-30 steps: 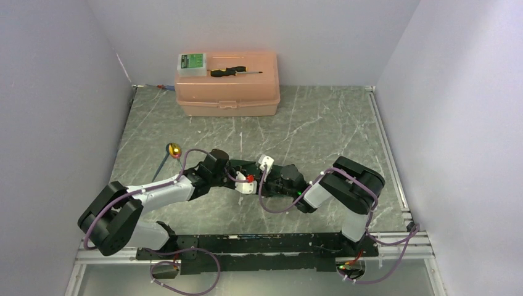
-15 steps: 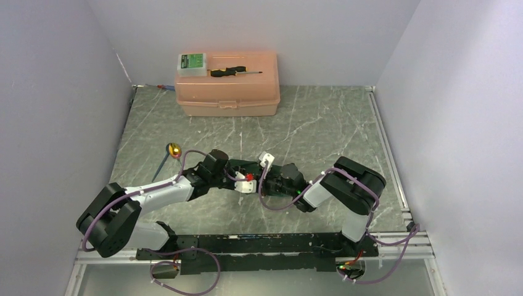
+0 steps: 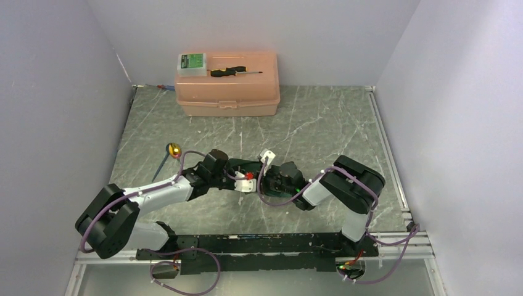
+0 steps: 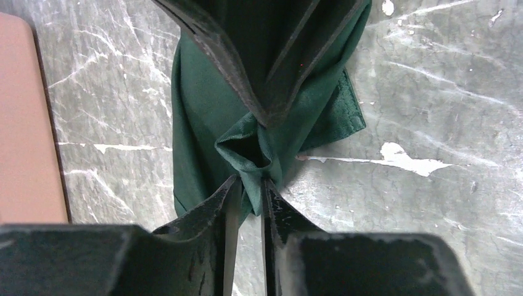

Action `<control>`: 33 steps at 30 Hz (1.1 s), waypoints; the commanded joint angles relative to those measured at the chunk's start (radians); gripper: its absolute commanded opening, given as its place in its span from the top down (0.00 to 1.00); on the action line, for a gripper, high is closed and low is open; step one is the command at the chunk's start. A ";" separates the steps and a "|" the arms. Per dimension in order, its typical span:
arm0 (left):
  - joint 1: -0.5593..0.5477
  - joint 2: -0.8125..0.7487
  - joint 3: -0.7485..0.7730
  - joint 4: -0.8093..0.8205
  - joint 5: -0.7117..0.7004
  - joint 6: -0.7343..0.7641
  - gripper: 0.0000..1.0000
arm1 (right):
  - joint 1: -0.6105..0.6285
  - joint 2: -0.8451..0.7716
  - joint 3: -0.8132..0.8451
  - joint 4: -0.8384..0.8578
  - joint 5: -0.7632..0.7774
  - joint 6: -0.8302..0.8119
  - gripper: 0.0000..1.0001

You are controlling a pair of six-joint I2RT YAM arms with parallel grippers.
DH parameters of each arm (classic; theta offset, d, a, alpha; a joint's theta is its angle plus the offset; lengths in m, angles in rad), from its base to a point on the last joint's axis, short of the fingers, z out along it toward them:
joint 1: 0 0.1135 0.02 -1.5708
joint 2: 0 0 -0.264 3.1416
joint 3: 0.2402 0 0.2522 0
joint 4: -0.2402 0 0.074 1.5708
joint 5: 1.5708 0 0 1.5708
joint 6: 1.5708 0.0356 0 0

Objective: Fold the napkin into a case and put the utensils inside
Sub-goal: Fold the 2/3-rectangle-folded napkin at the center of the board.

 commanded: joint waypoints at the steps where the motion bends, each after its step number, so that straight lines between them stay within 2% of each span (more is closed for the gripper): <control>1: 0.003 0.009 0.047 0.051 -0.006 -0.056 0.77 | -0.007 0.018 0.014 0.009 -0.005 0.034 1.00; 5: 0.018 0.010 0.062 0.037 -0.028 -0.090 0.66 | -0.019 0.037 0.024 -0.023 -0.012 0.064 1.00; 12: 0.066 0.027 0.108 -0.026 -0.002 -0.124 0.62 | -0.046 0.059 0.050 -0.073 -0.048 0.119 1.00; 15: 0.065 0.027 0.108 -0.049 0.048 -0.093 0.48 | -0.053 0.044 0.047 -0.075 -0.062 0.150 1.00; 18: 0.064 0.045 0.094 0.011 0.035 -0.080 0.41 | -0.059 0.029 0.047 -0.074 -0.081 0.186 1.00; 20: 0.066 0.071 0.106 0.050 0.019 -0.091 0.42 | -0.063 0.028 0.053 -0.080 -0.095 0.205 1.00; 24: 0.065 0.110 0.131 0.080 -0.007 -0.106 0.53 | -0.071 0.033 0.072 -0.116 -0.118 0.228 1.00; 30: 0.068 0.164 0.136 0.096 -0.045 -0.124 0.51 | -0.075 0.010 0.090 -0.165 -0.145 0.248 1.00; 33: 0.070 0.185 0.150 0.104 -0.054 -0.142 0.59 | -0.076 -0.012 0.094 -0.191 -0.145 0.251 1.00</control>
